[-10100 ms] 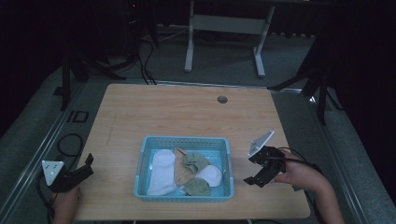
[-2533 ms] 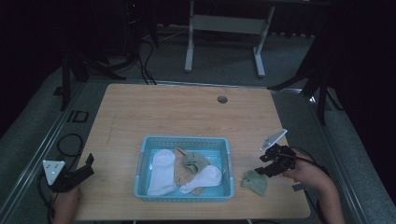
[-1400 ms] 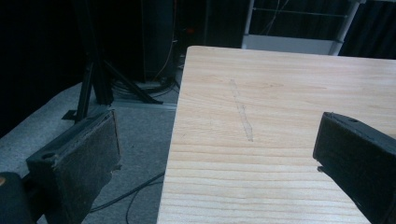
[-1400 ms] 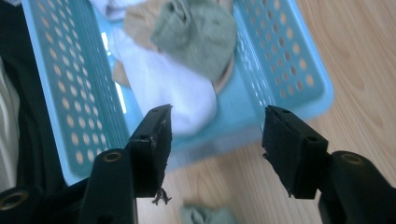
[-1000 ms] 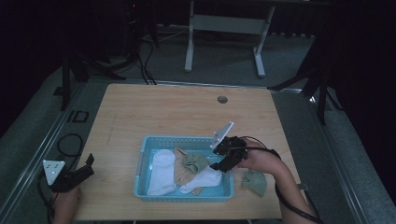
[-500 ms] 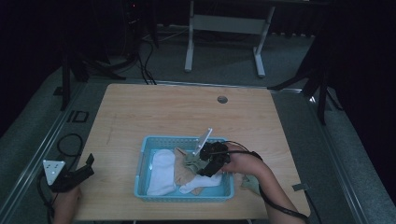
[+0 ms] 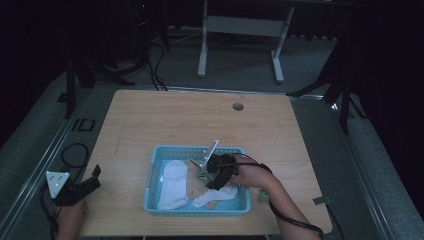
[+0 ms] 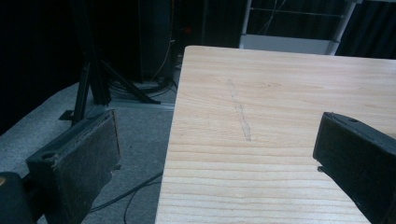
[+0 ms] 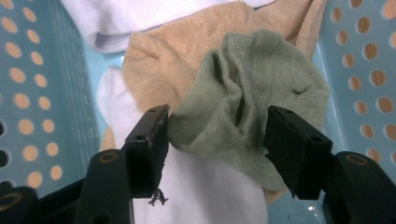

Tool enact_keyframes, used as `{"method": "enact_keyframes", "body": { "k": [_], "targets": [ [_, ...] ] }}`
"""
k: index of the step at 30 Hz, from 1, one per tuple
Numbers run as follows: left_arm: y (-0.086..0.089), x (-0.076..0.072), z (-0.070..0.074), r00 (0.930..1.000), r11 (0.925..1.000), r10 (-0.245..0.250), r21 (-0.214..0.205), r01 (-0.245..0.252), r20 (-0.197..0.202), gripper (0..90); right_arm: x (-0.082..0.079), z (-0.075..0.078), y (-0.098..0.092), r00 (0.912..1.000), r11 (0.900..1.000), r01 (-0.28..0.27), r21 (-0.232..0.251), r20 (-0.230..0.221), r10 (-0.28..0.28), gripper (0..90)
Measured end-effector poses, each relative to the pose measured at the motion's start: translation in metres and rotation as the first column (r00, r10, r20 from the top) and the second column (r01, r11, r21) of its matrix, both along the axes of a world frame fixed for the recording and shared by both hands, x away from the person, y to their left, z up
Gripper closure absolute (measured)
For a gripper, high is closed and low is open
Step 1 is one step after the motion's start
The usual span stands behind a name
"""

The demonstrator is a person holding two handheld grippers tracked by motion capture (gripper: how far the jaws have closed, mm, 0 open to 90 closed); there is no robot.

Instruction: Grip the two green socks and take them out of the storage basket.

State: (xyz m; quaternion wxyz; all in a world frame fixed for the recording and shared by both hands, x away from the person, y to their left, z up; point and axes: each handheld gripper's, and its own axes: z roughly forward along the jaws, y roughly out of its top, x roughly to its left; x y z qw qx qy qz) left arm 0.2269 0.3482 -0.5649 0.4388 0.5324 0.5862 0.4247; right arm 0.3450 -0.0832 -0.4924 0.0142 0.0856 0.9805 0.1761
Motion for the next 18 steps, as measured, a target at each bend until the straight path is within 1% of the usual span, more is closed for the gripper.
{"method": "enact_keyframes", "body": {
  "k": [1, 2, 5, 6, 7, 9, 12, 14, 15, 17, 18],
  "targets": [
    [0.000, 0.000, 0.000, 1.0000, 1.0000, 0.000, 0.000, 0.000, 0.000, 0.3, 0.000, -0.001, 0.000, 0.9999, 1.0000, 0.003, 0.000, 0.012, -0.003, 44.9],
    [0.000, 0.000, 0.000, 1.0000, 1.0000, 0.000, -0.002, 0.000, 0.000, 0.4, 0.001, -0.001, 0.001, 0.9997, 1.0000, 0.006, -0.001, 0.022, -0.006, 46.4],
    [0.000, 0.000, 0.000, 1.0000, 1.0000, -0.001, -0.001, 0.001, 0.000, 0.4, 0.002, 0.000, 0.001, 0.9994, 1.0000, 0.000, -0.004, 0.036, 0.000, 60.5],
    [0.000, 0.000, 0.000, 1.0000, 1.0000, -0.001, -0.001, 0.001, 0.000, 0.4, 0.002, 0.001, 0.001, 0.9988, 0.9999, -0.010, -0.006, 0.048, 0.010, 67.2],
    [0.000, 0.000, 0.000, 1.0000, 1.0000, 0.001, -0.002, -0.001, 0.000, 0.3, 0.001, 0.002, 0.000, 0.9983, 0.9998, -0.017, -0.006, 0.055, 0.017, 69.1],
    [0.000, 0.000, 0.000, 1.0000, 1.0000, 0.000, -0.002, 0.000, -0.001, 0.4, 0.001, 0.005, -0.001, 0.9971, 0.9996, -0.024, -0.012, 0.072, 0.025, 76.7],
    [0.000, 0.000, 0.000, 1.0000, 1.0000, 0.000, -0.002, 0.000, -0.001, 0.3, 0.000, 0.009, -0.004, 0.9952, 0.9995, -0.027, -0.017, 0.093, 0.028, 79.2],
    [0.000, 0.000, 0.000, 1.0000, 1.0000, 0.002, -0.001, -0.002, -0.001, 0.4, -0.001, 0.012, -0.006, 0.9955, 0.9995, -0.029, -0.014, 0.090, 0.030, 79.2],
    [0.000, 0.000, 0.000, 1.0000, 1.0000, 0.001, -0.001, -0.001, -0.001, 0.3, -0.001, 0.014, -0.007, 0.9950, 0.9995, -0.029, -0.015, 0.095, 0.030, 79.0],
    [0.000, 0.000, 0.000, 1.0000, 1.0000, 0.001, 0.000, -0.001, -0.003, 0.4, 0.000, 0.017, -0.010, 0.9951, 0.9998, -0.021, -0.003, 0.097, 0.022, 77.3],
    [0.000, 0.000, 0.000, 1.0000, 1.0000, 0.000, 0.000, 0.000, -0.003, 0.4, 0.000, 0.019, -0.011, 0.9933, 0.9998, -0.020, 0.005, 0.114, 0.019, 77.4]
  ]
}}
